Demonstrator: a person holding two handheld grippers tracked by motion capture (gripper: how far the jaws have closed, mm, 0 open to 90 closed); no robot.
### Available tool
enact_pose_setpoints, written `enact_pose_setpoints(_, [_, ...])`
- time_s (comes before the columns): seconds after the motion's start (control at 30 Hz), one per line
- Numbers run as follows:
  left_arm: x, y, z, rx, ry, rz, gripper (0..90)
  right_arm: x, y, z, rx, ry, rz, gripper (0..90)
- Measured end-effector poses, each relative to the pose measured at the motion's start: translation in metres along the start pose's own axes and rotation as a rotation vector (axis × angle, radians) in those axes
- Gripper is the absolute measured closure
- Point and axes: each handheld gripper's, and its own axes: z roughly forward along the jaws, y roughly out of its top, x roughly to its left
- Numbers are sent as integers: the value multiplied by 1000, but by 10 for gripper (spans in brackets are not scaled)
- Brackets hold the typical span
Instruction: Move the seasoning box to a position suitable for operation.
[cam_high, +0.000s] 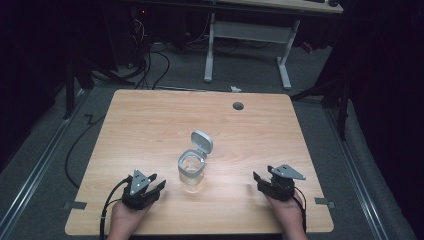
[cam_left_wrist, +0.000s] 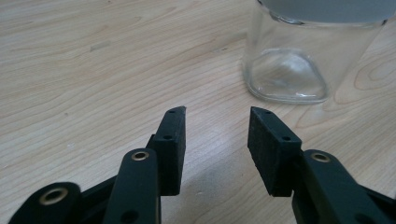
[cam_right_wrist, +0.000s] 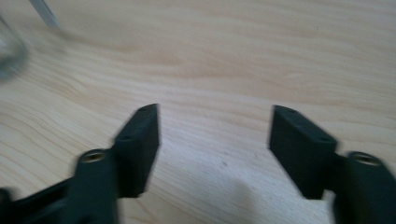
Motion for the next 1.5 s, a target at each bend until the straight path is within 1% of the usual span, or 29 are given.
enact_pose_setpoints(0.1, [-2, 3, 2, -20, -1, -21, 570, -2, -2, -4, -22, 34, 28, 479])
enact_pose_setpoints(0.17, [-2, 5, 4, -28, 9, -24, 572, -4, -3, -7, -30, 52, 52, 515])
enact_pose_setpoints(0.2, [-1, 5, 5, -33, 16, -33, 578, -5, -4, -10, -44, 61, 56, 528])
enact_pose_setpoints(0.23, [-1, 5, 6, -32, 20, -37, 588, -5, -4, -11, -45, 48, 53, 528])
enact_pose_setpoints(0.27, [0, 5, 7, -29, 24, -37, 589, -4, -4, -11, -44, 44, 48, 523])
enact_pose_setpoints(0.3, [0, 6, 7, -34, 25, -43, 595, -4, -4, -11, -40, 34, 36, 517])
enact_pose_setpoints(0.33, [0, 6, 8, -39, 28, -46, 597, -3, -5, -11, -30, 29, 40, 514])
enact_pose_setpoints(0.4, [0, 7, 8, -42, 32, -38, 605, -3, -6, -9, -20, 38, 39, 514])
enact_pose_setpoints(0.5, [-1, 8, 7, -47, 30, -43, 597, -2, -6, -8, -20, 34, 39, 577])
enact_pose_setpoints(0.57, [0, 9, 7, -49, 24, -49, 566, -1, -6, -8, -28, 35, 39, 608])
enact_pose_setpoints(0.6, [0, 9, 6, -49, 22, -44, 555, 0, -6, -8, -27, 36, 39, 621])
enact_pose_setpoints(0.63, [0, 8, 6, -48, 21, -38, 555, 0, -6, -8, -32, 34, 29, 633])
enact_pose_setpoints(0.67, [0, 8, 7, -44, 22, -37, 543, 2, -7, -8, -33, 25, 11, 634])
enact_pose_setpoints(0.7, [1, 8, 7, -39, 21, -42, 529, 2, -7, -8, -33, 17, 3, 634])
enact_pose_setpoints(0.77, [2, 9, 7, -39, 17, -53, 522, 3, -7, -10, -27, 23, 7, 640])
enact_pose_setpoints(0.83, [1, 7, 5, -37, 10, -28, 557, 5, -11, -12, -21, 33, -16, 643])
enact_pose_setpoints(0.87, [1, 7, 5, -35, 13, -21, 570, 6, -14, -12, -12, 37, -39, 643])
enact_pose_setpoints(0.9, [2, 7, 6, -35, 17, -30, 588, 8, -16, -11, -2, 39, -57, 642])
enact_pose_setpoints(0.93, [2, 9, 7, -39, 20, -54, 613, 8, -17, -10, 4, 39, -65, 642])
enact_pose_setpoints(1.0, [5, 12, 8, -42, 22, -86, 660, 8, -16, -8, -2, 54, -51, 637])
enact_pose_setpoints(1.03, [6, 14, 10, -45, 26, -104, 700, 8, -15, -8, -5, 57, -45, 638])
enact_pose_setpoints(1.07, [5, 15, 12, -46, 27, -120, 749, 9, -15, -8, -9, 65, -49, 674])
enact_pose_setpoints(1.1, [5, 15, 14, -43, 27, -117, 786, 11, -14, -8, -8, 81, -57, 684])
enact_pose_setpoints(1.17, [0, 15, 20, -46, 33, -89, 848, 14, -13, -9, -5, 90, -73, 718])
enact_pose_setpoints(1.23, [-5, 16, 25, -46, 24, -81, 879, 15, -15, -9, 0, 104, -69, 741])
enact_pose_setpoints(1.3, [-9, 17, 31, -53, 17, -63, 888, 15, -15, -9, 4, 108, -68, 758])
enact_pose_setpoints(1.33, [-10, 18, 35, -59, 9, -81, 896, 15, -16, -9, 5, 110, -68, 759])
enact_pose_setpoints(1.43, [-13, 17, 46, -36, 9, -80, 900, 16, -15, -8, 4, 109, -71, 756])
enact_pose_setpoints(1.5, [-17, 16, 50, -26, 7, -68, 900, 16, -16, -7, 9, 116, -65, 749])
